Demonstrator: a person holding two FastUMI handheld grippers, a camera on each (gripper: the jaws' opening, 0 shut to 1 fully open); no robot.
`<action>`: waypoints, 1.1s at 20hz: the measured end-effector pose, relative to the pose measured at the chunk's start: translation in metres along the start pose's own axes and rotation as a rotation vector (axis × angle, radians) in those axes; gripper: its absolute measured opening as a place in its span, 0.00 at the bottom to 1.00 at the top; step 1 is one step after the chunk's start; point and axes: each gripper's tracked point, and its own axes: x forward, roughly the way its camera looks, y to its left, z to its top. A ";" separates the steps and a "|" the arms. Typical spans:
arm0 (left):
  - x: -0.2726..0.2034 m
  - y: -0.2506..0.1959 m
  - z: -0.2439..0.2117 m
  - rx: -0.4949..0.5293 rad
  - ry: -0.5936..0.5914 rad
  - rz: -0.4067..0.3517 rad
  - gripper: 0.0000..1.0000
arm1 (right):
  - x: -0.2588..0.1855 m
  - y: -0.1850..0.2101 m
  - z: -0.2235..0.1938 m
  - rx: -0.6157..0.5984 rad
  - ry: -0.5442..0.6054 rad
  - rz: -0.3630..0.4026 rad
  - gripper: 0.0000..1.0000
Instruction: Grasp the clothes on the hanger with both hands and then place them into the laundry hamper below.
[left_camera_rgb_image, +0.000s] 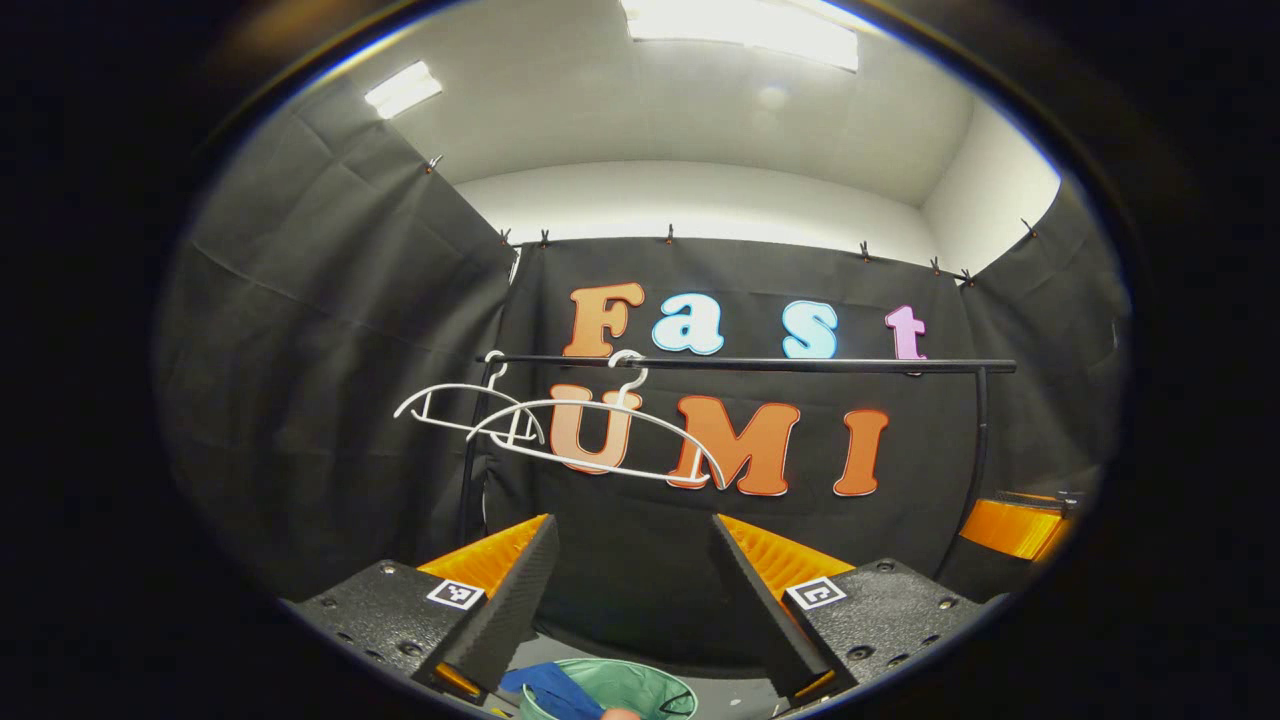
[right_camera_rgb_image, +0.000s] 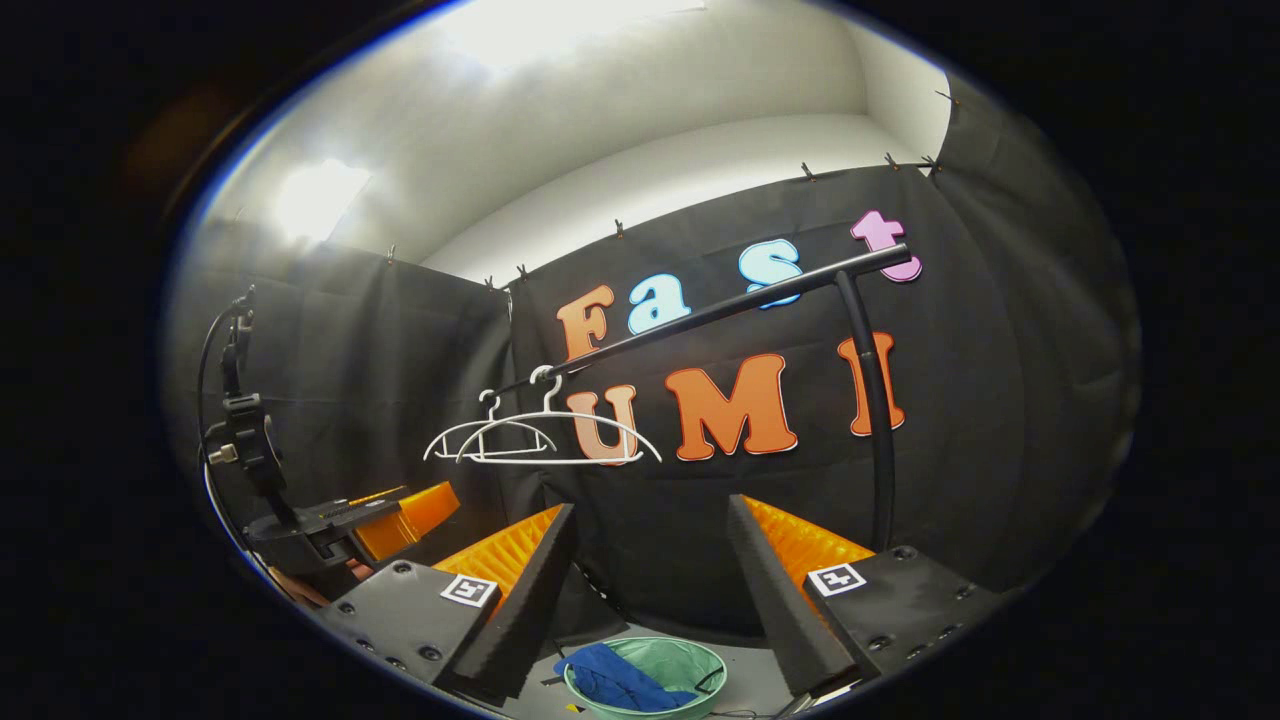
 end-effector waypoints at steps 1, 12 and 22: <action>0.000 -0.001 -0.001 0.001 0.001 0.000 0.92 | 0.000 -0.001 0.000 0.002 0.002 -0.001 0.97; 0.002 -0.006 -0.001 0.005 -0.005 -0.012 0.95 | 0.000 -0.007 -0.002 0.010 0.003 -0.010 0.97; 0.006 -0.007 -0.013 0.006 0.021 -0.016 0.92 | 0.004 -0.011 -0.011 0.019 0.028 -0.021 0.97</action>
